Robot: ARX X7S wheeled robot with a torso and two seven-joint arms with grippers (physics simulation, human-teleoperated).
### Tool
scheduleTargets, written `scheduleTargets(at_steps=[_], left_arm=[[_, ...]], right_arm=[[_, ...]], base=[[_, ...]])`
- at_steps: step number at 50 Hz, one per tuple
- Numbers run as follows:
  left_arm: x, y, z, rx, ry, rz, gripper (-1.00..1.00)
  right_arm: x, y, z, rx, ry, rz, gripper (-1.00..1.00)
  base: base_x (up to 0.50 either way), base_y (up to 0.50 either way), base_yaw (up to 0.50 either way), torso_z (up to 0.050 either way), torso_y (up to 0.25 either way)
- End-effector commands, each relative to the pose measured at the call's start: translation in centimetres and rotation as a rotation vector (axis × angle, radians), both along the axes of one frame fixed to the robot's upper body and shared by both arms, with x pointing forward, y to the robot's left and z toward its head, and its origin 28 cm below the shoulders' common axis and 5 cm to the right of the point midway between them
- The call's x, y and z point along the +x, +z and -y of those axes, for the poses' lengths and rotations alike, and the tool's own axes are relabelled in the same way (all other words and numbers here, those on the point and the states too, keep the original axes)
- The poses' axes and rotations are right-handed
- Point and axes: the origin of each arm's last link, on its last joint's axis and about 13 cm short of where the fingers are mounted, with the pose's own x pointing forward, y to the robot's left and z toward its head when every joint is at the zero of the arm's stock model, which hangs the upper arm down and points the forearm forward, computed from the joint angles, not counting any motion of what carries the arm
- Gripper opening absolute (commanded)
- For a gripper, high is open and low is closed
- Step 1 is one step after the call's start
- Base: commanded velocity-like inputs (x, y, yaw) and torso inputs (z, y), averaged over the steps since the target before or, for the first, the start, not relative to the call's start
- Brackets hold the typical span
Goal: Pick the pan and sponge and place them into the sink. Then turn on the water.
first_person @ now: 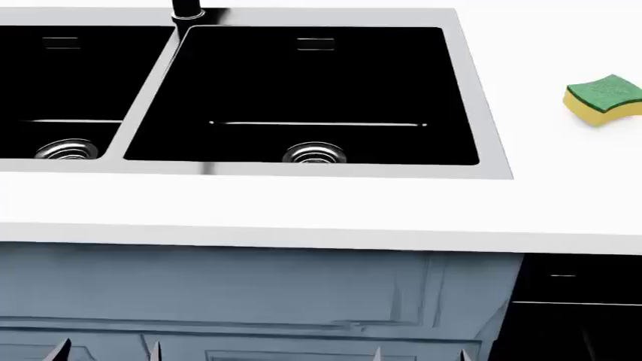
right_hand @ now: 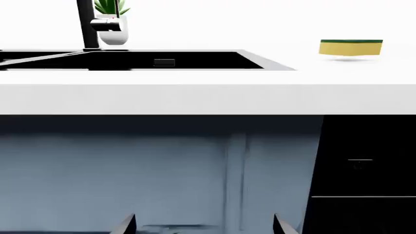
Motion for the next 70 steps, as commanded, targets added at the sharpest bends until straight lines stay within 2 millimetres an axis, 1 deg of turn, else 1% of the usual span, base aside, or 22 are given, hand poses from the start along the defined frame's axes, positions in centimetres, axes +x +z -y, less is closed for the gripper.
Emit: scheduleTargets(at_steps=[1,4,7,16,21,33,45,70], left_arm=[[0.00,0.02,-0.19,-0.004,0.009,0.006,1.00],[-0.02,0.04,-0.15,0.003,0.016,0.007,1.00],[-0.19,0.17,-0.08,0.010,-0.015,0.039,1.00],[-0.06,-0.22,-0.32,0.043,0.027,-0.008,1.00],[-0.12,0.04,-0.36,0.038,0.028,0.003,1.00],[-0.09,-0.04,-0.29,0.071,0.021,0.024,1.00],[0.06,0.04,0.19,0.072,0.006,0.041,1.00],[-0.03,0.12,-0.16,0.067,0.006,0.047,1.00]], right_arm=[[0.07,-0.10,-0.06,-0.004,0.007,-0.002,1.00],[-0.02,-0.13,-0.04,-0.014,0.008,-0.007,1.00],[-0.03,-0.15,-0.07,-0.021,0.014,-0.010,1.00],[-0.19,-0.15,-0.02,-0.020,0.014,-0.015,1.00],[-0.26,-0.15,-0.02,-0.020,0.011,-0.016,1.00],[-0.20,-0.17,-0.06,-0.031,0.009,-0.022,1.00],[-0.13,-0.15,-0.02,-0.032,0.008,-0.025,1.00],[-0.08,-0.14,-0.07,-0.031,0.012,-0.027,1.00]], base=[[0.00,0.00,0.00,0.000,0.000],[0.00,0.00,0.00,0.000,0.000],[0.00,0.00,0.00,0.000,0.000],[0.00,0.00,0.00,0.000,0.000],[0.00,0.00,0.00,0.000,0.000],[0.00,0.00,0.00,0.002,0.000],[0.00,0.00,0.00,0.050,0.000],[0.00,0.00,0.00,0.050,0.000]])
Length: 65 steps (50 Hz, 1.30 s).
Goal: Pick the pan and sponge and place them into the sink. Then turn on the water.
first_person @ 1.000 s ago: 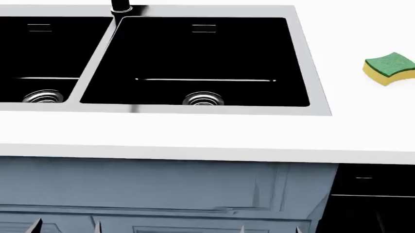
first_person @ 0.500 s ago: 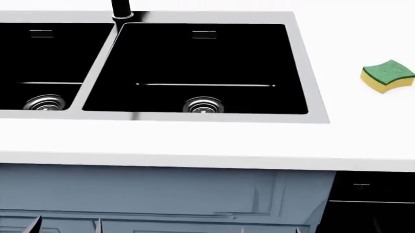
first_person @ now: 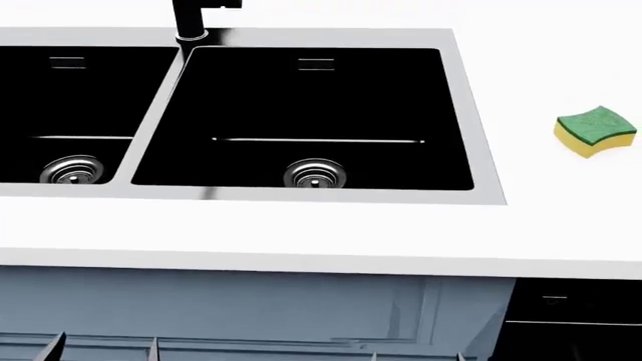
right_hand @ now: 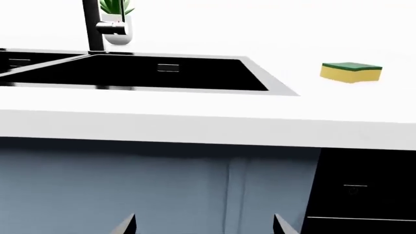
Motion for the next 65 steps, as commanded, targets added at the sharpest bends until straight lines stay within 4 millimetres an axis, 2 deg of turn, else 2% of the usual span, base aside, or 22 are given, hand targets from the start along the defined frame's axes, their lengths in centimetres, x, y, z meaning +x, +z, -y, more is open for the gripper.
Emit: scheduleTargets(at_steps=[1,6,25,36,56,65], left_arm=[[-0.02,0.01,-0.07,0.001,-0.001,0.002,1.00],[-0.06,-0.01,-0.19,-0.007,0.003,0.001,1.00],[-0.11,-0.12,-0.12,-0.007,0.006,-0.016,1.00],[-0.08,-0.13,-0.15,-0.010,0.008,-0.016,1.00],[0.05,-0.07,0.02,-0.009,0.007,-0.019,1.00],[0.18,-0.17,0.21,-0.013,0.008,-0.036,1.00]], right_arm=[[0.00,-0.03,-0.03,0.000,0.001,-0.003,1.00],[-0.02,-0.04,-0.05,0.001,0.000,-0.004,1.00],[0.07,-0.06,-0.02,0.025,-0.002,-0.006,1.00],[0.07,-0.10,-0.02,0.015,-0.006,-0.010,1.00],[0.06,0.00,-0.03,-0.014,0.007,0.003,1.00],[0.08,0.08,-0.09,0.026,0.003,0.019,1.00]], base=[[0.00,0.00,0.00,0.050,0.000],[0.00,0.00,0.00,0.044,0.000],[0.00,0.00,0.00,0.000,0.000],[0.00,-0.46,0.00,0.000,0.000],[0.08,-0.26,0.00,0.000,0.000],[0.22,-0.11,0.00,0.000,0.000]])
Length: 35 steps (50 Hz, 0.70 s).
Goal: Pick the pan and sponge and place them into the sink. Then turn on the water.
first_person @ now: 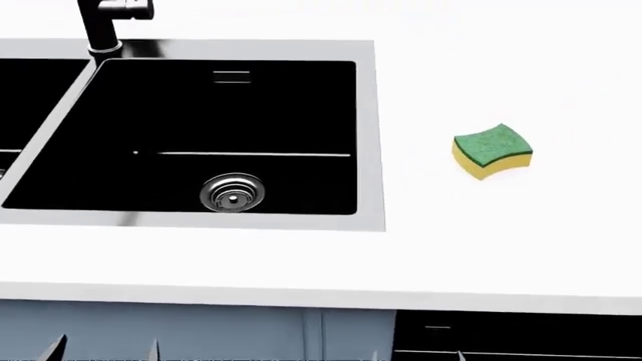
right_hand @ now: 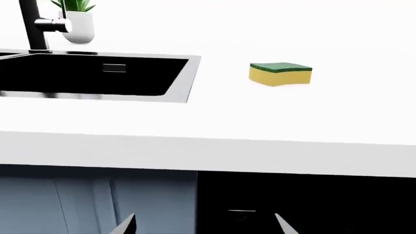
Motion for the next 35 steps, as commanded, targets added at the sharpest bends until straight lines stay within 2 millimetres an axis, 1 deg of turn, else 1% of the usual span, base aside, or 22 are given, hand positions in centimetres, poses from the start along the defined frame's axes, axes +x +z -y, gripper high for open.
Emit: scheduleTargets(at_steps=[1,2,3,8,10,12,14,17,18,19,21,22,24,25,27,28,29,30,32,33,34,35], left_arm=[[0.1,-0.1,0.1,-0.001,0.005,-0.017,1.00],[0.0,0.0,0.0,-0.031,0.005,-0.019,1.00],[0.0,0.0,0.0,-0.015,0.005,-0.012,1.00],[-0.3,0.3,-0.2,-0.039,0.004,-0.033,1.00],[0.0,0.7,-0.5,-0.062,0.009,-0.049,1.00],[0.3,1.3,-0.3,-0.052,0.004,-0.040,1.00],[0.2,1.8,0.3,-0.034,-0.021,-0.036,1.00],[0.1,2.9,0.8,-0.030,-0.035,-0.037,1.00],[0.1,3.3,0.8,-0.025,-0.039,-0.033,1.00],[0.1,4.0,1.1,-0.028,-0.051,-0.027,1.00],[0.1,5.4,1.1,-0.034,-0.051,0.002,1.00],[0.2,5.9,1.1,-0.035,-0.051,0.011,1.00],[0.2,7.6,1.0,-0.035,-0.054,0.033,1.00],[0.2,8.0,1.0,-0.041,-0.061,0.035,1.00],[0.3,9.4,0.8,-0.032,-0.068,0.044,1.00],[0.4,9.9,0.7,-0.027,-0.075,0.052,1.00],[0.7,11.0,0.5,-0.040,-0.066,0.066,1.00],[0.7,11.5,0.3,-0.036,-0.061,0.078,1.00],[0.8,13.1,-0.3,-0.030,-0.073,0.082,1.00],[1.0,13.9,-0.7,-0.021,-0.070,0.082,1.00],[1.1,14.2,-0.8,-0.012,-0.072,0.084,1.00],[1.3,15.4,-0.9,-0.027,-0.081,0.083,1.00]], right_arm=[[-0.1,0.1,-0.2,0.002,0.001,0.002,1.00],[0.0,0.0,-0.1,-0.014,-0.004,-0.016,1.00],[0.0,0.0,-0.2,-0.001,-0.002,-0.012,1.00],[-0.2,0.9,-0.2,-0.007,-0.016,0.015,1.00],[-0.3,1.6,-0.1,-0.015,-0.029,0.023,1.00],[-0.2,1.9,-0.2,-0.016,-0.026,0.024,1.00],[0.0,2.6,-0.2,-0.025,-0.023,0.024,1.00],[0.6,5.0,-0.2,-0.038,-0.014,0.051,1.00],[0.9,5.5,-0.3,-0.038,-0.007,0.046,1.00],[1.1,6.2,-0.3,-0.037,0.002,0.060,1.00],[1.3,7.0,-0.1,-0.029,0.001,0.070,1.00],[1.3,7.3,-0.1,-0.024,0.000,0.074,1.00],[1.1,8.7,0.2,-0.006,-0.007,0.111,1.00],[1.0,9.2,0.3,-0.011,-0.008,0.118,1.00],[0.9,11.1,0.8,-0.034,-0.029,0.136,1.00],[0.9,11.6,0.9,-0.027,-0.024,0.141,1.00],[0.8,12.7,1.3,-0.025,-0.025,0.164,1.00],[0.8,13.2,1.5,-0.035,-0.032,0.171,1.00],[0.7,15.1,2.2,-0.053,-0.031,0.188,1.00],[0.7,16.2,2.5,-0.019,0.002,0.230,1.00],[0.7,16.8,2.9,-0.054,-0.022,0.212,1.00],[0.7,17.3,3.1,-0.059,-0.017,0.221,1.00]], base=[[0.00,0.00,0.00,0.000,0.000],[0.00,0.00,0.00,0.000,0.000],[0.00,0.00,0.00,0.000,0.000],[0.00,0.00,0.00,0.000,0.000],[0.00,0.00,0.00,0.000,0.000],[0.00,0.00,0.00,0.000,0.000],[0.00,0.00,0.00,0.000,0.000],[0.00,0.00,0.00,0.000,0.000],[0.00,0.00,0.00,0.000,0.000],[0.00,0.00,0.00,0.000,0.000],[0.00,0.00,0.00,0.000,0.000],[0.00,0.00,0.00,0.000,0.000],[0.00,0.00,0.00,0.000,0.000],[0.00,0.00,0.00,0.000,0.000],[0.00,0.00,0.00,0.000,0.000],[0.00,0.00,0.00,0.000,0.000],[0.00,0.00,0.00,0.000,0.000],[0.00,0.00,0.00,0.000,0.000],[0.00,0.00,0.00,0.000,0.000],[0.00,0.00,0.00,0.000,0.000],[0.00,0.00,0.00,0.000,0.000],[0.00,0.00,0.00,0.000,0.000]])
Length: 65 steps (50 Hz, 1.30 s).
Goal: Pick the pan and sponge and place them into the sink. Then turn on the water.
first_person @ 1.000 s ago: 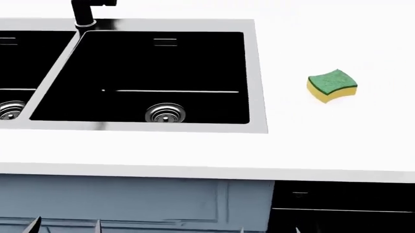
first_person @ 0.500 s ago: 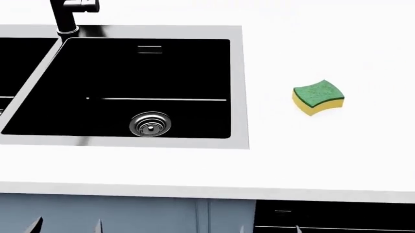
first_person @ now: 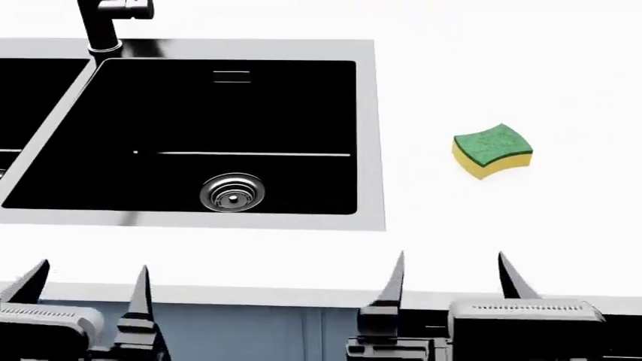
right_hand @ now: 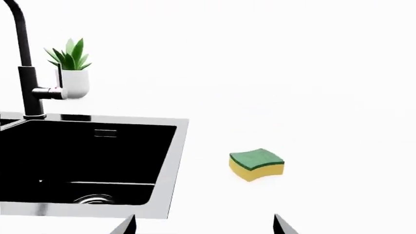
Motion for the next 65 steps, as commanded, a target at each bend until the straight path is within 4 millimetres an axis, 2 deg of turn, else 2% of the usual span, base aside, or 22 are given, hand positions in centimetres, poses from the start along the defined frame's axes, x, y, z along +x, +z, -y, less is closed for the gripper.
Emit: scheduleTargets(at_steps=[1,4,6,7,12,18,21,29,34,49,65], left_arm=[[0.4,7.4,-1.3,0.025,-0.038,0.060,1.00],[1.5,9.8,-2.2,0.049,-0.027,0.078,1.00],[2.2,10.6,-2.6,0.075,0.004,0.063,1.00],[2.6,11.0,-2.9,0.069,-0.001,0.058,1.00],[3.4,11.9,-4.0,0.082,0.027,0.050,1.00],[3.8,12.0,-4.9,0.076,0.043,0.037,1.00],[3.9,12.0,-5.5,0.078,0.068,0.031,1.00],[3.8,11.0,-5.2,0.055,0.063,0.017,1.00],[3.5,10.6,-5.4,0.057,0.071,0.010,1.00],[3.8,11.1,-5.3,0.084,0.058,0.020,1.00],[3.6,10.3,-5.8,0.089,0.065,0.000,1.00]], right_arm=[[-0.7,7.4,2.3,-0.077,-0.025,0.087,1.00],[-0.7,10.1,3.5,-0.028,-0.021,0.133,1.00],[-0.5,11.2,4.4,-0.081,-0.063,0.076,1.00],[-0.5,12.0,4.8,-0.032,-0.046,0.097,1.00],[-0.4,13.1,6.2,-0.049,-0.046,0.062,1.00],[-0.6,11.8,7.4,-0.030,-0.071,0.010,1.00],[-0.9,11.7,7.6,-0.012,-0.071,0.005,1.00],[-1.1,11.1,7.6,-0.013,-0.044,-0.036,1.00],[-1.3,11.3,7.8,-0.008,-0.055,-0.039,1.00],[-0.8,11.0,7.8,-0.017,-0.051,-0.085,1.00],[-0.9,10.6,8.1,0.005,-0.070,-0.102,1.00]], base=[[0.00,0.00,0.00,0.000,0.000],[0.00,0.00,0.00,0.000,0.000],[0.00,0.00,0.00,0.000,0.000],[0.00,0.00,0.00,0.000,0.000],[0.00,0.00,0.00,0.000,0.000],[0.02,0.00,0.00,0.000,0.000],[0.22,0.00,0.00,0.000,0.000],[0.29,0.00,0.00,0.000,0.000],[0.37,0.00,0.00,0.000,0.000],[0.36,0.02,0.00,0.000,0.000],[0.29,0.04,0.00,0.000,0.001]])
